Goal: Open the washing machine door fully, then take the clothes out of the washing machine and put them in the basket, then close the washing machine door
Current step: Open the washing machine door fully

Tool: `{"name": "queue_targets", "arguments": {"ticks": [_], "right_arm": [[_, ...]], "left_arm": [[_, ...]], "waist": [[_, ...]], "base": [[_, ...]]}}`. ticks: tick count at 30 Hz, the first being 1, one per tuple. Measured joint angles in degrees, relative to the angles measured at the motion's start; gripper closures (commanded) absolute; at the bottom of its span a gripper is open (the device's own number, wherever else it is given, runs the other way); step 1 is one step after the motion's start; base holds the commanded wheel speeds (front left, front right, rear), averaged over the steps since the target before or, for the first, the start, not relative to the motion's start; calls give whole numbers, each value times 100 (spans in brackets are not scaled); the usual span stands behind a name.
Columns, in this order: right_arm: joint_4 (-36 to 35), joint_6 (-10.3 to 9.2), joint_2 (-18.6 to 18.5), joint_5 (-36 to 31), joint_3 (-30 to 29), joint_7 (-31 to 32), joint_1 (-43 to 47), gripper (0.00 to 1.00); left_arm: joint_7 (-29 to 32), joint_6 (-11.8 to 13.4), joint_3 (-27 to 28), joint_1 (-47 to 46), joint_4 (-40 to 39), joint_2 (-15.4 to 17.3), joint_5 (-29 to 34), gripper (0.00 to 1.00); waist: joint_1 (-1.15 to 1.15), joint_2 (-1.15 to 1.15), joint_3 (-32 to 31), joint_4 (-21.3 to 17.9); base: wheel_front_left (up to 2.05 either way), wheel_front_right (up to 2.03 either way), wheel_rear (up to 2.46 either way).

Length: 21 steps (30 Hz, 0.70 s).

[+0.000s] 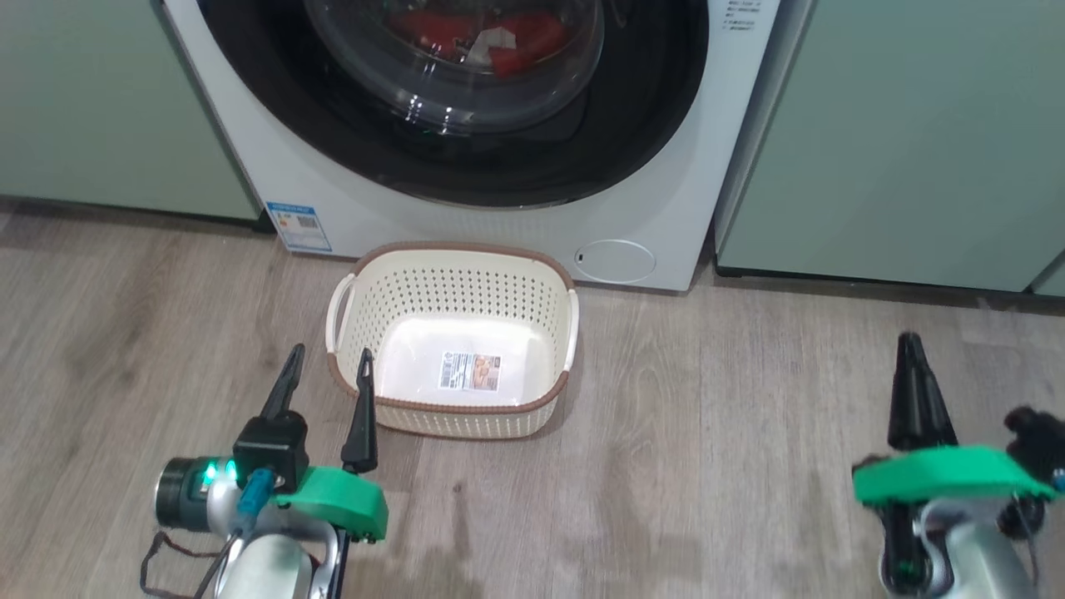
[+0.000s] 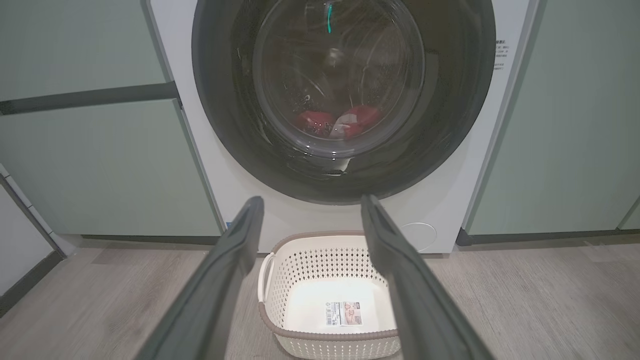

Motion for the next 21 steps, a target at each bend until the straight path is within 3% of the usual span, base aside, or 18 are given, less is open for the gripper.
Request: {"name": "queue_targets", "arguments": {"ticks": [3, 5, 10, 16, 21], "right_arm": [[248, 0, -16, 423, 34, -8, -350, 100], [463, 0, -149, 1065, 148, -8, -632, 100], [894, 0, -934, 3178, 639, 114, -1435, 100], [927, 0, -1872, 4960, 749, 1136, -2437, 100], [938, -1, -2420, 5675, 803, 2220, -3222, 100]], "left_arm": [[0, -4, -5, -5, 3, -7, 0, 0], [0, -45, -19, -24, 7, -12, 0, 0], [0, -46, -102, -158, 34, -30, -9, 0], [-1, -22, -324, -374, 15, -52, -224, 0], [-5, 64, -527, -594, -13, -59, -358, 0]], "waist": [[0, 0, 81, 41], [0, 0, 157, 71], [0, 0, 382, 154], [0, 0, 755, 302], [0, 0, 1101, 465]], "base": [[0, 0, 0], [0, 0, 0], [0, 0, 0], [0, 0, 0], [0, 0, 0]]}}
